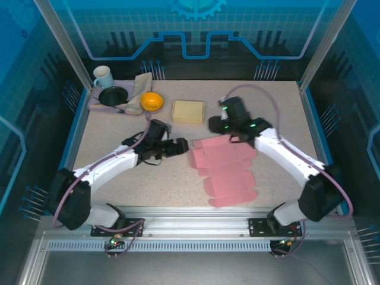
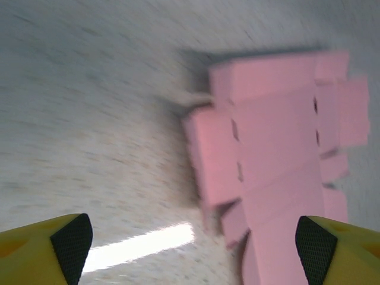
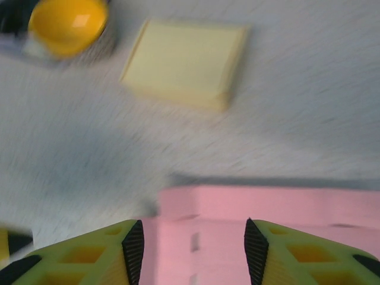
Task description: Fold the paper box
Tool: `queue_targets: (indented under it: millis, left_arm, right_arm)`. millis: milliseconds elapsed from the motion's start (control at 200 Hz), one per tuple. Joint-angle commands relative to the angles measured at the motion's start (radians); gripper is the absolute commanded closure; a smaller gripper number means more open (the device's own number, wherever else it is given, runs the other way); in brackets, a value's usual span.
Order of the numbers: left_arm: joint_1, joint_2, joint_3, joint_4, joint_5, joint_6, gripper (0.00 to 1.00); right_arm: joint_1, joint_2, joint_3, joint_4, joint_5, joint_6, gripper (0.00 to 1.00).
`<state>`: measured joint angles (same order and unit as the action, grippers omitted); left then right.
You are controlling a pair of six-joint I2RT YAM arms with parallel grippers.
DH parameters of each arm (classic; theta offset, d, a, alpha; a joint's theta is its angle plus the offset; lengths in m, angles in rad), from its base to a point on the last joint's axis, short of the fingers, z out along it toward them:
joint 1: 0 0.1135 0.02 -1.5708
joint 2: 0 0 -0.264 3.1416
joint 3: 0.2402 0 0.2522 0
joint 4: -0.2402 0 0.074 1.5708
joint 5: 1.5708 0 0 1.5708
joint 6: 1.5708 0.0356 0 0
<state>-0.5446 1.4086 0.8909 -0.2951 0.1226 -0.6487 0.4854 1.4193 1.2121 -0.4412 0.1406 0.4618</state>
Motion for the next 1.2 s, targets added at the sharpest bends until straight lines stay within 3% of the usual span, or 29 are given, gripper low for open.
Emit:
queue_targets:
  millis: [0,275,360,390,570,745,885,960,1195]
  left_arm:
    - [-0.071,0.097,0.043,0.06,0.026,-0.009,0.08]
    - [-0.088,0.313,0.115,0.084,0.02,-0.039,0.13]
    - [-0.096,0.364,0.133,0.116,0.027,-0.038,0.2]
    - [-0.099,0.372,0.139,0.121,0.019,-0.04,0.26]
    - [-0.093,0.386,0.215,0.068,-0.103,0.026,1.0]
    - [-0.091,0.286,0.364,-0.104,-0.237,0.254,1.0]
    - [-0.092,0.13,0.341,-0.09,-0.307,0.446,1.0]
    - [-0.092,0.051,0.306,-0.058,-0.352,0.534,1.0]
    - [-0.104,-0.128,0.154,0.13,-0.451,0.733,1.0]
  right_arm:
    - [-0.113,-0.077,-0.05,-0.056,-0.088,-0.071,0.5]
    - [-0.195,-0.121,-0.098,-0.024,-0.196,-0.149,0.5]
    - [-0.209,-0.116,-0.1,0.015,-0.274,-0.199,0.49]
    - [-0.212,-0.11,-0.087,0.017,-0.29,-0.218,0.49]
    - [-0.217,0.0,0.066,-0.027,-0.427,-0.468,0.49]
    - [-0.232,0.05,0.172,-0.037,-0.657,-0.863,0.49]
    - [-0.236,0.092,0.24,-0.138,-0.799,-1.254,0.48]
    - [-0.242,0.142,0.317,-0.238,-0.814,-1.41,0.48]
    - [-0.257,0.295,0.5,-0.402,-0.776,-1.684,0.48]
